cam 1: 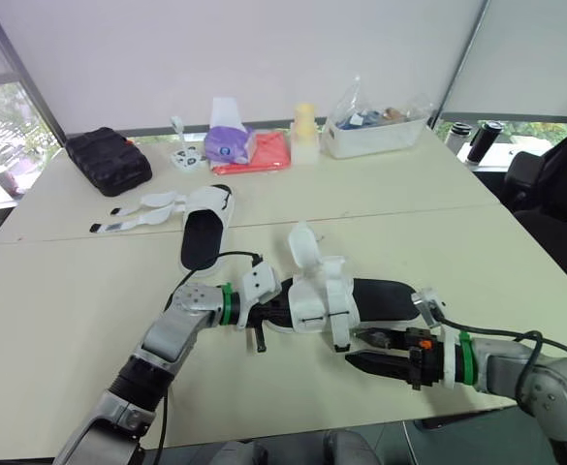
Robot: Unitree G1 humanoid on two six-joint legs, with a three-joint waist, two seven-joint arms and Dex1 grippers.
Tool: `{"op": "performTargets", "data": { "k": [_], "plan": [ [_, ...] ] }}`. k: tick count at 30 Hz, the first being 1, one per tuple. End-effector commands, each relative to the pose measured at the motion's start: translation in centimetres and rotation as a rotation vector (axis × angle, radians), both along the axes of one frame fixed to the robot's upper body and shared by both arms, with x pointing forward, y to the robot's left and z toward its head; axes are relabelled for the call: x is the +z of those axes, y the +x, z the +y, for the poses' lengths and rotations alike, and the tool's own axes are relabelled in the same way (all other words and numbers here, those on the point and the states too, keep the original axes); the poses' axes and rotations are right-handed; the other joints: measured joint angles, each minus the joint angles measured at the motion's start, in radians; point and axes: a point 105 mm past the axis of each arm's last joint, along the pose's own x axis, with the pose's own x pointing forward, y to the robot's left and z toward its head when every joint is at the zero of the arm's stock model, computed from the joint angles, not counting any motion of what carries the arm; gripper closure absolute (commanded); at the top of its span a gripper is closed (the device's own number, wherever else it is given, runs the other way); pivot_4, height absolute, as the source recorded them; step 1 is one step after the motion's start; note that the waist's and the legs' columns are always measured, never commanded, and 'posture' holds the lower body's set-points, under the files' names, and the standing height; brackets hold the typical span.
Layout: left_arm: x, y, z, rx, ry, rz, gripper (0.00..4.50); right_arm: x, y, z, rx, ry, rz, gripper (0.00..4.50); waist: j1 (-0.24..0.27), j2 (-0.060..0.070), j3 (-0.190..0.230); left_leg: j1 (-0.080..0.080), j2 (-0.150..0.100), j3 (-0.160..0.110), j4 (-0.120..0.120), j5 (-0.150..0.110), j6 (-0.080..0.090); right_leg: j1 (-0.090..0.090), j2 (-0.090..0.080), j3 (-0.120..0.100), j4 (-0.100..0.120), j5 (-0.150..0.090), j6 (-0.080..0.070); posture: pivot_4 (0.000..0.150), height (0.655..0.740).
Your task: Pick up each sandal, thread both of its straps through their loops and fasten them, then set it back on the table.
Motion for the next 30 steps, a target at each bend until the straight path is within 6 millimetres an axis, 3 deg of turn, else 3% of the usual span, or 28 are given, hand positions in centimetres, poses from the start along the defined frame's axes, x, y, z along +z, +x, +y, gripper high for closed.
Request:
{"op": "performTargets", "data": {
  "k": [1,4,11,14,23,30],
  "plan": [
    [0.2,-0.5,-0.6,-0.026,-0.002,-0.016,4.50,0.2,0.2,1.2,0.030,0.029,-0.026,0.04,0.000,0.000,0.000,0.000,0.000,0.000,0.000,0.000,0.000,0.000,0.000,0.000,0.000,0.000,0.000,0.150,0.7400],
    [0.1,-0.6,-0.6,-0.025,-0.004,-0.015,4.50,0.1,0.4,1.4,0.017,0.051,-0.025,0.84,0.000,0.000,0.000,0.000,0.000,0.000,0.000,0.000,0.000,0.000,0.000,0.000,0.000,0.000,0.000,0.150,0.7400],
    [0.1,-0.6,-0.7,-0.022,-0.007,-0.011,4.50,-0.9,-0.4,2.2,0.043,0.051,0.020,4.41,0.000,0.000,0.000,0.000,0.000,0.000,0.000,0.000,0.000,0.000,0.000,0.000,0.000,0.000,0.000,0.150,0.7400],
    [0.1,-0.5,-0.7,-0.022,-0.008,-0.011,4.50,-1.3,-0.9,2.4,0.053,0.047,0.040,4.41,0.000,0.000,0.000,0.000,0.000,0.000,0.000,0.000,0.000,0.000,0.000,0.000,0.000,0.000,0.000,0.150,0.7400],
    [-0.1,-0.5,-0.7,-0.019,-0.006,-0.006,4.50,-3.1,-5.1,1.8,0.181,-0.051,0.146,4.41,0.001,0.000,0.000,0.001,0.000,0.000,0.000,0.000,0.000,0.002,0.000,0.000,-0.001,-0.001,0.001,0.150,0.7400],
    [-0.2,-0.4,-0.6,-0.020,-0.001,-0.006,4.50,-3.0,-5.8,1.3,0.211,-0.084,0.147,4.41,0.002,-0.001,0.000,0.001,0.000,0.000,0.000,-0.001,0.001,0.002,0.000,0.000,-0.001,-0.001,0.002,0.150,0.7400]
  ]
}}
